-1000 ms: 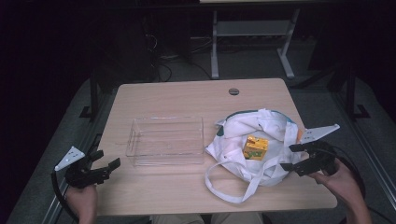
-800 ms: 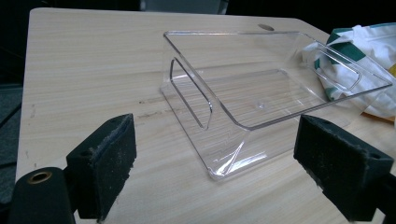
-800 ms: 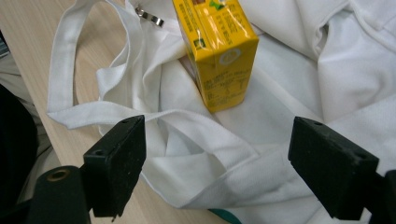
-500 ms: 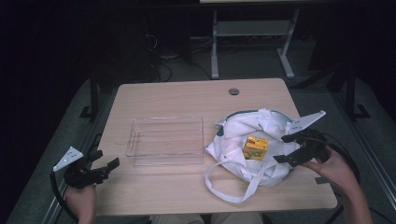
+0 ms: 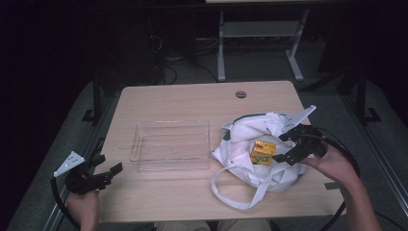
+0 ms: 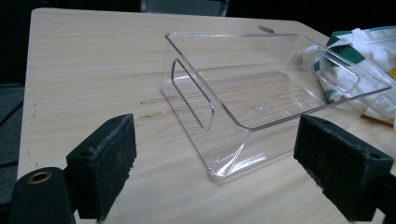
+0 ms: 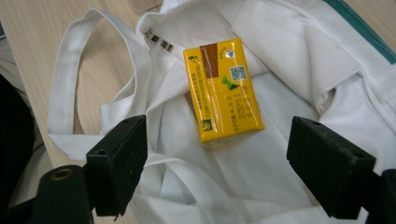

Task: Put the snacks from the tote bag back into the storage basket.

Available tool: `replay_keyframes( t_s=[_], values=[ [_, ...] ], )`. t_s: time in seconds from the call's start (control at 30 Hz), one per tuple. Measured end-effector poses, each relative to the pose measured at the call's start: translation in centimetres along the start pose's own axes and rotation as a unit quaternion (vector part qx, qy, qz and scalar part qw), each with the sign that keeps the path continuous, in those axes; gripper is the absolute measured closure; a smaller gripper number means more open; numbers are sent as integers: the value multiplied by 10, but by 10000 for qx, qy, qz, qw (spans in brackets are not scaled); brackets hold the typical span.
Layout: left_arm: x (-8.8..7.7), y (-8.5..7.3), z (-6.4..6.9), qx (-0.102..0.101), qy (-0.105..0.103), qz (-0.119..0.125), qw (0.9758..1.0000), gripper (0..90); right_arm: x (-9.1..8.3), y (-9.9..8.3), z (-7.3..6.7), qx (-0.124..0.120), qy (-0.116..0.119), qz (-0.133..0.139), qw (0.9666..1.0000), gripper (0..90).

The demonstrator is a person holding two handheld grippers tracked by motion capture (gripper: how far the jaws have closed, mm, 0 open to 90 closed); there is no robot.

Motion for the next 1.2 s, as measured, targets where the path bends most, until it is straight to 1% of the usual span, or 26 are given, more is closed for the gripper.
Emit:
replay_keyframes(
  t_s=[0.1,0.17,0.33,0.37,0.63,0.67,0.77,0.87,0.9,0.97,1.0,1.1,1.2],
  values=[
    [0,0,0,-8,0,4,10000,125,3,6,1,-97,-2,-120,9999,203],
    [0,0,0,-7,3,3,10000,125,6,12,1,-150,11,-251,9996,204],
    [0,0,0,-8,-4,7,10000,125,10,18,2,-207,42,-321,9993,205],
    [0,0,-1,-5,-4,5,10000,125,14,20,3,-230,44,-385,9990,205],
    [0,0,-1,-1,-17,15,10000,125,24,22,4,-301,24,-588,9978,219],
    [0,0,-1,-3,-16,13,10000,125,25,23,4,-318,56,-592,9977,222],
    [-1,0,-1,-6,-10,21,10000,125,30,24,5,-377,33,-691,9969,234],
    [-1,0,-1,-8,-9,24,10000,125,32,25,4,-382,45,-719,9967,235],
    [0,0,-1,-12,-16,29,10000,125,35,25,4,-436,3,-791,9959,237],
    [0,0,-1,-5,-18,23,10000,125,36,26,2,-421,38,-821,9957,247],
    [-1,0,-1,0,-16,22,10000,125,38,26,3,-480,33,-848,9952,251],
    [-1,0,-1,1,-11,34,10000,125,42,27,2,-479,74,-943,9944,265],
    [-1,0,-1,-13,-7,35,10000,125,44,28,3,-498,50,-978,9939,275]
  ],
)
Point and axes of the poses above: each handheld gripper's, and its own axes: x roughly forward along the jaws, y roughly out of its top, z roughly to its right, the point moved 7 cm from there along x, roughly forward along the jaws, and after that the axes turned 7 degrees about -z, right-handed, at the moved point
